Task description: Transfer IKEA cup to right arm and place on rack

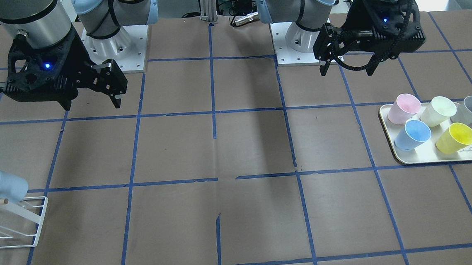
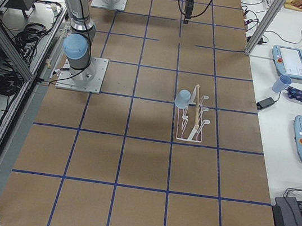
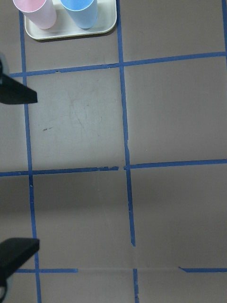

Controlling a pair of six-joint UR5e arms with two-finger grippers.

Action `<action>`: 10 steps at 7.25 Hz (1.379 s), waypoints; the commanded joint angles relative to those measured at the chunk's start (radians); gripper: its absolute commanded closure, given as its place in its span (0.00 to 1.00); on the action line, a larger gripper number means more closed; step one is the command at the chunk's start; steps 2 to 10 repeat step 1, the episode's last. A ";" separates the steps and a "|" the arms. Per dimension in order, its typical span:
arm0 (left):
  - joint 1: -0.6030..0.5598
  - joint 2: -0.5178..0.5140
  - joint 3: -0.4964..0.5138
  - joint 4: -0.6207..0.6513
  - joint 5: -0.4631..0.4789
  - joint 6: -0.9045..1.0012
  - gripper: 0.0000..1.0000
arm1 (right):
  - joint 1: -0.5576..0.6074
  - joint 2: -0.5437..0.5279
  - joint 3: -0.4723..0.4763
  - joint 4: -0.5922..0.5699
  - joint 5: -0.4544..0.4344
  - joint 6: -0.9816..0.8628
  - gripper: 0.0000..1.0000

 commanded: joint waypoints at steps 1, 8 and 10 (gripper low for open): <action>0.000 0.001 -0.002 0.000 0.000 0.000 0.00 | 0.000 0.001 -0.001 -0.001 -0.002 0.000 0.00; 0.000 0.001 -0.002 0.000 0.000 0.000 0.00 | 0.000 0.001 -0.001 -0.001 -0.002 0.000 0.00; 0.000 0.001 -0.002 0.000 0.000 0.000 0.00 | 0.000 0.001 -0.001 -0.001 -0.002 0.000 0.00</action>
